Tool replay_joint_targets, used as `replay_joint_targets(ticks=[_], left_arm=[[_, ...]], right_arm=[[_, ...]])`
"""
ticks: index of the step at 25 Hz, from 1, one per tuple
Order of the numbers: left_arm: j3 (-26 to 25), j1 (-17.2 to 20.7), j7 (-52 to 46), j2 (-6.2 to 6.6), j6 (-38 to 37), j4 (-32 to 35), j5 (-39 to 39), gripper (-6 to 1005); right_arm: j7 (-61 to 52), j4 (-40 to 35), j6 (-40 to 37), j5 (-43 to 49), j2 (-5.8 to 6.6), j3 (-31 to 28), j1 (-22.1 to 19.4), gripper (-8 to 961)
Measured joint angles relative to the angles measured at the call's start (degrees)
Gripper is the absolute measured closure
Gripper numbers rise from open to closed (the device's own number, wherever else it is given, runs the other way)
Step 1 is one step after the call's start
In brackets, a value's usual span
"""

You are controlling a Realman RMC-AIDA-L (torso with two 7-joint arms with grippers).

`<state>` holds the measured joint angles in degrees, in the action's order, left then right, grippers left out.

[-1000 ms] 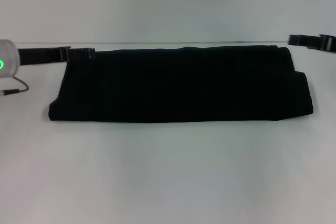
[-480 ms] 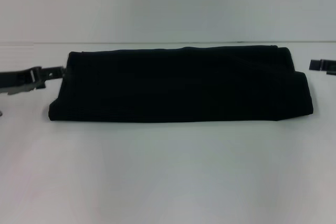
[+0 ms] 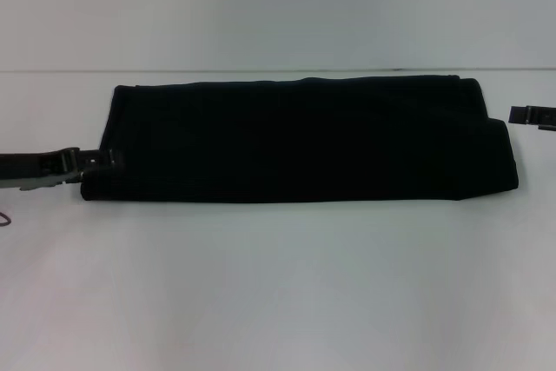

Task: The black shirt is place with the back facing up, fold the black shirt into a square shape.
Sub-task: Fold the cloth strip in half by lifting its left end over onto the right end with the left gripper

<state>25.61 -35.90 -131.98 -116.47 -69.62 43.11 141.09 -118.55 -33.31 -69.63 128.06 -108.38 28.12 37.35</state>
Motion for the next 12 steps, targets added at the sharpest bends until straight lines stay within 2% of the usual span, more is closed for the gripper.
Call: replay_joint_targets(ticks=[12], left_arm=[[2.9, 0.4, 0.1, -0.46, 3.7, -0.2, 0.7, 77]], right_arm=[[0.1, 0.1, 0.5, 0.0, -0.08, 0.0, 0.0, 177]])
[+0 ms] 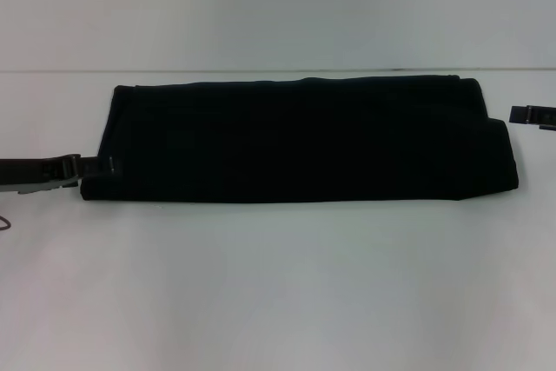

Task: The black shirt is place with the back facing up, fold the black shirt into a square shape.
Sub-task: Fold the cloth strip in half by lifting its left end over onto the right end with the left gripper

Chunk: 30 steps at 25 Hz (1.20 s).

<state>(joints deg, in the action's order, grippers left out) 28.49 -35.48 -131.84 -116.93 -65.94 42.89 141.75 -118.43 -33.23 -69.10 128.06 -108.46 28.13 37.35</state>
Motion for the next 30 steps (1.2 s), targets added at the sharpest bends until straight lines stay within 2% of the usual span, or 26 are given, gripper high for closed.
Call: replay_joint_targets(ticks=[8, 14, 19, 27, 30], left_arm=[[0.4, -0.3, 1.4, -0.21, 0.2, -0.1, 0.5, 79], [4.8, -0.4, 1.5, -0.54, 2.1, -0.2, 1.4, 99], [5.7, -0.4, 1.5, -0.8, 3.6, -0.2, 2.3, 120], [5.8, -0.3, 1.7, -0.85, 3.5, -0.2, 2.4, 452], [5.8, -0.5, 2.1, -0.85, 3.4, -0.3, 2.3, 556]], right_arm=[[0.0, 0.3, 1.2, 0.0, -0.05, 0.0, 0.0, 176], [0.1, 0.4, 1.7, 0.0, -0.15, 0.0, 0.4, 180], [0.0, 0.1, 1.8, 0.0, -0.24, 0.0, 0.5, 202], [-0.5, 0.5, 1.4, 0.8, 0.19, 1.7, -0.2, 252], [-0.5, 0.6, 2.5, 2.2, -0.65, 2.2, -0.2, 255]])
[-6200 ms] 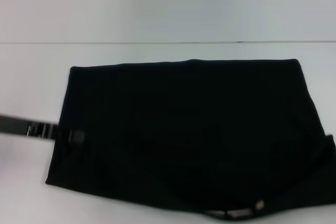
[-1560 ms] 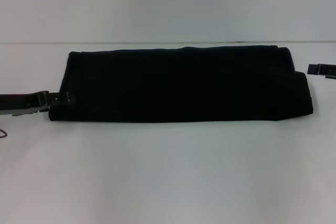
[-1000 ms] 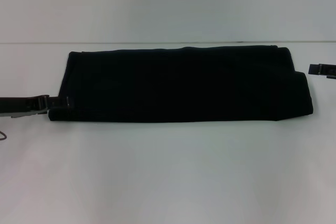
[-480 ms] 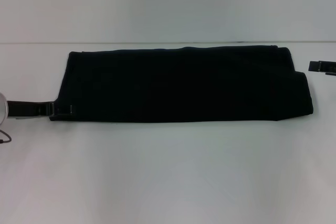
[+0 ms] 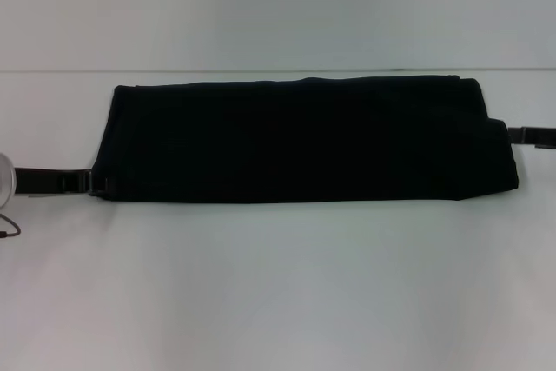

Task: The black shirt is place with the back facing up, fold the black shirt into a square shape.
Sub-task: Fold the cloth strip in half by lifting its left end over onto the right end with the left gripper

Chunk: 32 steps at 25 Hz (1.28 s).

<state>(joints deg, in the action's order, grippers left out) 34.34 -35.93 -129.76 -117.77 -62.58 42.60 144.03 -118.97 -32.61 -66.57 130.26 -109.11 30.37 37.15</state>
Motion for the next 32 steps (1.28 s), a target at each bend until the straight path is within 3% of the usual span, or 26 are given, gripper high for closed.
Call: replay_joint_targets(ticks=[3, 7, 14, 16, 27, 32], left_arm=[[0.1, -0.1, 0.4, 0.0, -0.1, 0.0, -0.2, 794], [0.0, -0.1, 0.7, 0.0, -0.1, 0.0, -0.3, 867], [0.1, -0.2, 0.7, 0.0, 0.1, 0.2, -0.4, 995], [0.1, -0.2, 0.7, 0.0, 0.2, 0.3, -0.4, 995], [0.1, -0.3, 1.0, -0.09, 1.1, 0.1, -0.5, 978], [-0.1, -0.3, 1.0, -0.22, 1.1, 0.0, -0.5, 966]], right_arm=[[0.4, 0.5, 2.3, 0.7, -1.28, 0.3, 0.2, 256], [0.8, 2.2, 5.9, 0.8, -2.66, 2.2, 0.8, 257], [0.8, 3.8, 8.0, 0.9, -3.71, 5.5, 1.3, 259], [0.8, 3.6, 7.6, 0.9, -3.72, 5.7, 1.2, 260], [0.9, 2.4, 6.4, 0.9, -2.99, 5.8, 0.2, 460], [0.9, 2.3, 6.1, 0.9, -2.74, 5.8, -0.3, 696]])
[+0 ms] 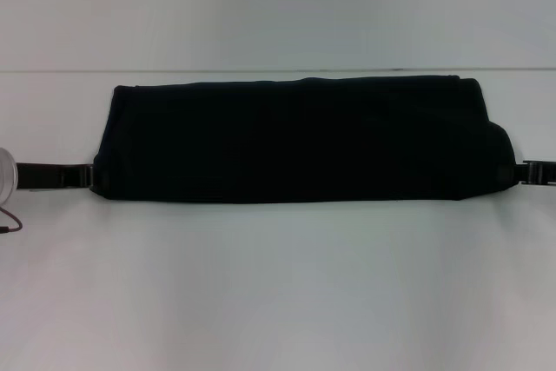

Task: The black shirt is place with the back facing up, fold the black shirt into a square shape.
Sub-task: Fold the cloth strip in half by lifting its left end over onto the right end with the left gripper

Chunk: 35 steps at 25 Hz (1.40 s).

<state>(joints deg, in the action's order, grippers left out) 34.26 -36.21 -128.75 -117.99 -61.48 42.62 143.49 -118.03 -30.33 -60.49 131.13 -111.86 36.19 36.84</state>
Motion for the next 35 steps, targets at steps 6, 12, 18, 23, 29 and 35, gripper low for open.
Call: replay_joint_targets(ticks=[6, 12, 18, 23, 29, 35], left_arm=[[-0.6, 0.3, 0.2, -0.04, 0.0, 0.0, -0.7, 952], [-1.1, 1.3, 0.6, -0.05, -0.6, 0.5, -1.6, 938], [-1.1, 1.5, 0.6, -0.05, -3.0, 0.9, -1.7, 925], [-1.3, 1.7, 0.3, 0.09, -8.4, 2.7, -2.9, 913], [-6.3, 1.8, 0.8, 1.06, -14.7, 4.3, -3.9, 899], [-13.3, 3.1, 1.2, 1.67, -17.3, 5.4, -4.8, 761]], right_arm=[[0.0, 0.0, -0.6, 0.0, 0.53, -0.2, -0.9, 933], [0.0, -0.8, -1.4, -0.3, 0.68, -0.5, -2.2, 938], [-0.1, -2.0, -2.5, -0.8, 0.76, -1.1, -3.2, 922], [-0.2, -2.5, -5.2, -0.8, 1.15, -4.0, -3.7, 901], [-0.3, -6.0, -11.0, -0.9, 1.17, -9.0, -5.6, 877], [5.7, -8.3, -15.4, -3.7, 0.19, -16.9, -7.6, 536]])
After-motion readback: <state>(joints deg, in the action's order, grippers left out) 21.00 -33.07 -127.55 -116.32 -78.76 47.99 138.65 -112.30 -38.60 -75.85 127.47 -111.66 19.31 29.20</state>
